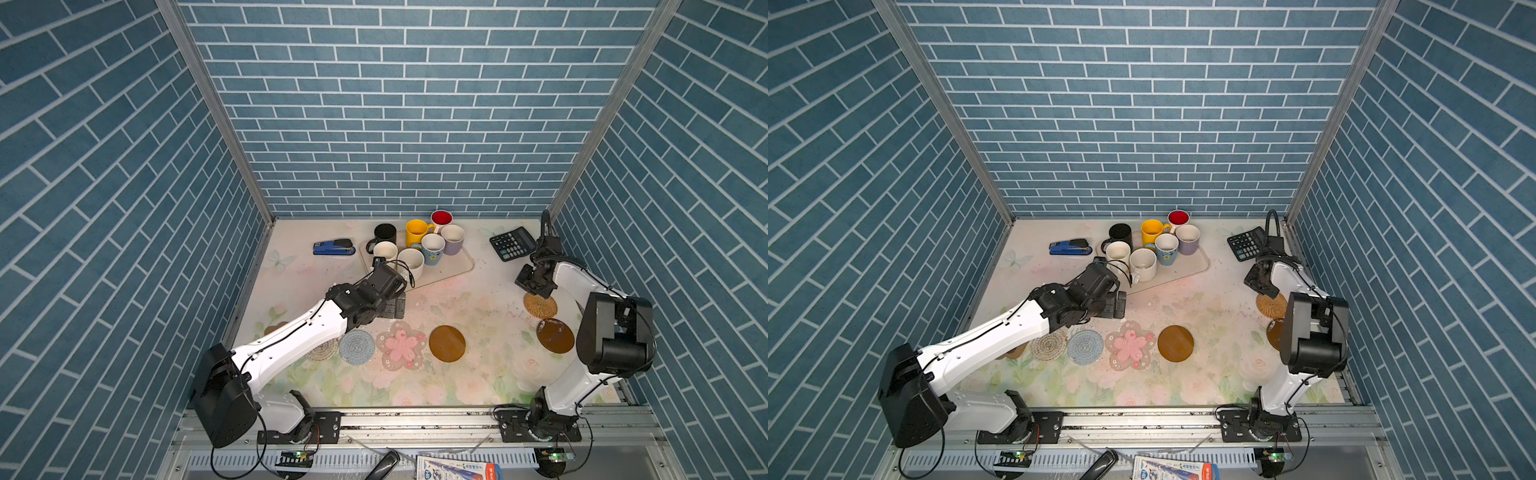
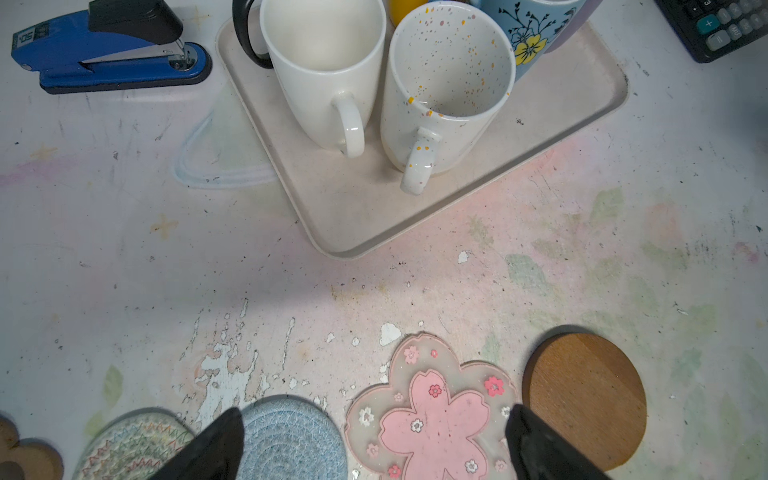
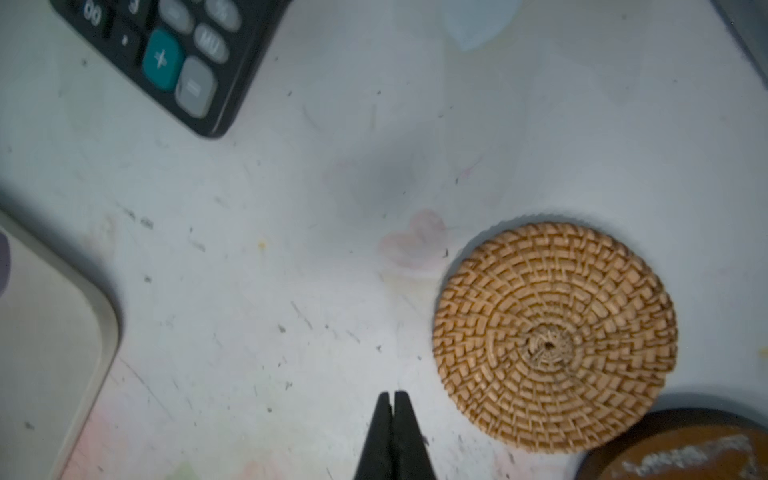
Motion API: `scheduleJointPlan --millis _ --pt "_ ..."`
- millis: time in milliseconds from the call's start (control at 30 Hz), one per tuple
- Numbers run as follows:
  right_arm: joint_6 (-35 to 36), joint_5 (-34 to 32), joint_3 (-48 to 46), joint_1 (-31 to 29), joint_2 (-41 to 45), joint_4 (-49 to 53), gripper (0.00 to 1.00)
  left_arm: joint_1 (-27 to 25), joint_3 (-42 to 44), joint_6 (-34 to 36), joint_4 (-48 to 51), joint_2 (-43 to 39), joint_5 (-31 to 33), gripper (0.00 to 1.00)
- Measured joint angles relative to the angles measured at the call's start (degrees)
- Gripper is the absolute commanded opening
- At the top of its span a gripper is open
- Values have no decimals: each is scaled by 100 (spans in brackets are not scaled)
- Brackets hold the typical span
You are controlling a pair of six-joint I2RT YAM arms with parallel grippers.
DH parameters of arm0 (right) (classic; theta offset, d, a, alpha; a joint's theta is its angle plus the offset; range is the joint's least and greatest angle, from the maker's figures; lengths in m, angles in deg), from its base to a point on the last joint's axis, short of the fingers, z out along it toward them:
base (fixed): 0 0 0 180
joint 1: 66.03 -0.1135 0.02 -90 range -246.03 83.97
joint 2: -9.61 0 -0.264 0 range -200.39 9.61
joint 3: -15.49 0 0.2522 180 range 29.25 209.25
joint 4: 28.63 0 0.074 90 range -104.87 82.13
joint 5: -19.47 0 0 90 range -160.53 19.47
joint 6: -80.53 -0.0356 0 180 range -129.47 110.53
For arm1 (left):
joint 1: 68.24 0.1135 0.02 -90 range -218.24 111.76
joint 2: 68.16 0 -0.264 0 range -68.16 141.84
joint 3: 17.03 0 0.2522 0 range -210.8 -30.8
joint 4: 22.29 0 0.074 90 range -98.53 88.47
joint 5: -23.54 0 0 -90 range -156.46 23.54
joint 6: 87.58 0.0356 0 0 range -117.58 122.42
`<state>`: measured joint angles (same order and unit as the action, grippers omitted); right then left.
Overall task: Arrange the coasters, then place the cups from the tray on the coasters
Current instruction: 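Press right gripper on the rattan coaster and slide it beside the wooden coaster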
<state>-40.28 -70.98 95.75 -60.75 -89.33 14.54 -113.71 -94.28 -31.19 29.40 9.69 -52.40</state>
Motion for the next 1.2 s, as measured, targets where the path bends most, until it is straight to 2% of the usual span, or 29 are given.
scheduleJointPlan --millis 233,433,933,1200 --pt "2 0 79 570 -404 -52 0 68 -24 7 68 24 -2 99" --pt "7 0 162 715 -658 -63 0 129 -24 48 111 50 -22 99" --pt "76 39 225 671 -833 -170 0 260 -22 85 125 -13 -68 99" --pt "87 92 177 284 -802 -223 0 275 101 81 122 -199 -68 99"
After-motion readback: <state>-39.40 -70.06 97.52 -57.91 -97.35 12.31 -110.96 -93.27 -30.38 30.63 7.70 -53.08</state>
